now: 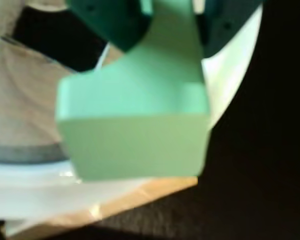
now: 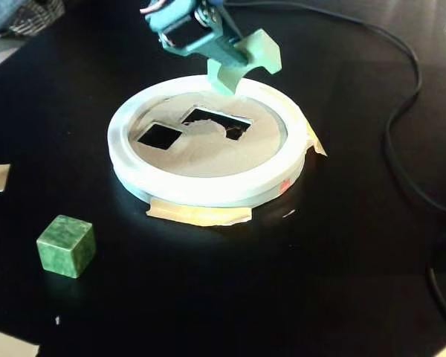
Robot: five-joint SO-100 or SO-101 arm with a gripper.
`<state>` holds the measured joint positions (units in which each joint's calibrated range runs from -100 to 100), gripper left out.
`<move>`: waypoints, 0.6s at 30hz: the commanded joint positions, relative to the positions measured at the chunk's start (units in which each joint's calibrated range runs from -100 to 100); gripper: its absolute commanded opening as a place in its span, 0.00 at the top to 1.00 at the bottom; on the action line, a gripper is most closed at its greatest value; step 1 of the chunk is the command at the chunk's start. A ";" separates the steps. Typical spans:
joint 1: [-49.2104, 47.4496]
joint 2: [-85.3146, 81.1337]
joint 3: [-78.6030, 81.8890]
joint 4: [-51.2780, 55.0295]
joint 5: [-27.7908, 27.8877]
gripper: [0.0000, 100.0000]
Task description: Pick up the U shape block and drop it in corresponding U shaped hole
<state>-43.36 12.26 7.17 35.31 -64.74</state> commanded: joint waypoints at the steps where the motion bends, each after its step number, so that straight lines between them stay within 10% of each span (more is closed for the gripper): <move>1: 0.29 -0.75 -3.99 -1.94 -0.88 0.97; 18: -3.46 -1.92 9.13 -1.84 -5.62 0.97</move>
<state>-45.35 12.26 15.96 35.21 -68.40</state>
